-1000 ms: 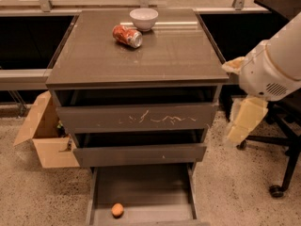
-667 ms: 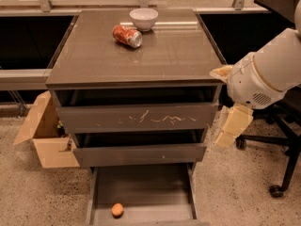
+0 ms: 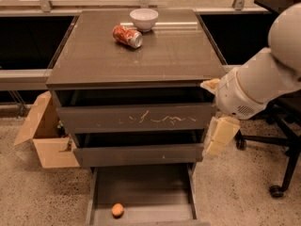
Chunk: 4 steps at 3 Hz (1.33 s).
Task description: Pick orange from bottom drawer and place on counter
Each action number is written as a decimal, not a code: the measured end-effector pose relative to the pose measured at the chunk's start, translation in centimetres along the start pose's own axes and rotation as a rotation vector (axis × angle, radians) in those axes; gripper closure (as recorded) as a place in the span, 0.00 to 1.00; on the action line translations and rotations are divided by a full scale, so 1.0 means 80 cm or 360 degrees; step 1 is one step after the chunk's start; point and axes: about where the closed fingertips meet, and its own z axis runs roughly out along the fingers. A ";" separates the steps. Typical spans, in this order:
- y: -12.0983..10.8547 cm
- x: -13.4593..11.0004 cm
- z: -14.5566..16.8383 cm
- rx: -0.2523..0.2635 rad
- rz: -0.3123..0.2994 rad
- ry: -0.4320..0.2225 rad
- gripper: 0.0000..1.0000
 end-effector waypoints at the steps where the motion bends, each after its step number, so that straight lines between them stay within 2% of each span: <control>1: 0.000 0.007 0.038 -0.0029 -0.0054 -0.0033 0.00; 2: 0.008 0.008 0.082 -0.0058 -0.0121 -0.0103 0.00; 4: 0.029 0.005 0.169 -0.0148 -0.0134 -0.0259 0.00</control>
Offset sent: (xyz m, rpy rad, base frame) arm 0.0127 0.0367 -0.1042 0.0930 -0.0235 0.1598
